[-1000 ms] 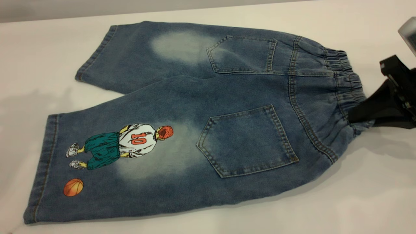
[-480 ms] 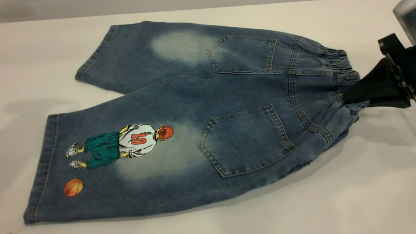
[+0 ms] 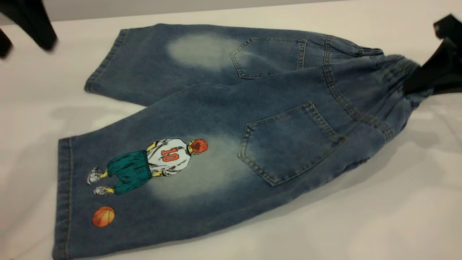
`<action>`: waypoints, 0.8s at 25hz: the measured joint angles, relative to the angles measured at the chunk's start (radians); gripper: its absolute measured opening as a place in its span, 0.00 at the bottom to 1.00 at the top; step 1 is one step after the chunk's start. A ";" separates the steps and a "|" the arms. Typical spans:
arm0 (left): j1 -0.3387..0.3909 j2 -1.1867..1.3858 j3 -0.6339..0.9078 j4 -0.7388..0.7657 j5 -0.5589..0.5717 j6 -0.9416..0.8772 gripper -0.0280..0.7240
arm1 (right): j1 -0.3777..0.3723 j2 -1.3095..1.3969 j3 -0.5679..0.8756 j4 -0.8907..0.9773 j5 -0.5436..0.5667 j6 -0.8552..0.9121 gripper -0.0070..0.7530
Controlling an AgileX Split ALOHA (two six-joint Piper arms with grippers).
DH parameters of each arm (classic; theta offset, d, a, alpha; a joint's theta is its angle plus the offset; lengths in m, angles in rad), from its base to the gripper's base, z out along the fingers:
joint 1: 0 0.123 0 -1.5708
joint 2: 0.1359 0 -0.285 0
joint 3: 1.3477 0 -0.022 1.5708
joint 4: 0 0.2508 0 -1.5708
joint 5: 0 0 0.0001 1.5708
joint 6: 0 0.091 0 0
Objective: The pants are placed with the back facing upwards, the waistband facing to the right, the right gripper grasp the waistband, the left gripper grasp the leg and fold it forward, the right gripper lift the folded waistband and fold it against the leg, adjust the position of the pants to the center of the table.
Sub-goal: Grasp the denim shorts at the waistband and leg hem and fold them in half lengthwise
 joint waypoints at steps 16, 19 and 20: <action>-0.245 0.201 0.040 -0.003 0.052 0.032 0.72 | 0.000 0.003 0.000 0.004 -0.033 0.000 0.05; -0.278 0.201 0.104 -0.011 -0.017 0.008 0.70 | 0.000 0.003 0.000 0.004 -0.036 0.000 0.05; -0.281 0.201 0.131 -0.015 -0.041 0.000 0.70 | 0.000 0.003 0.000 0.005 -0.036 0.000 0.05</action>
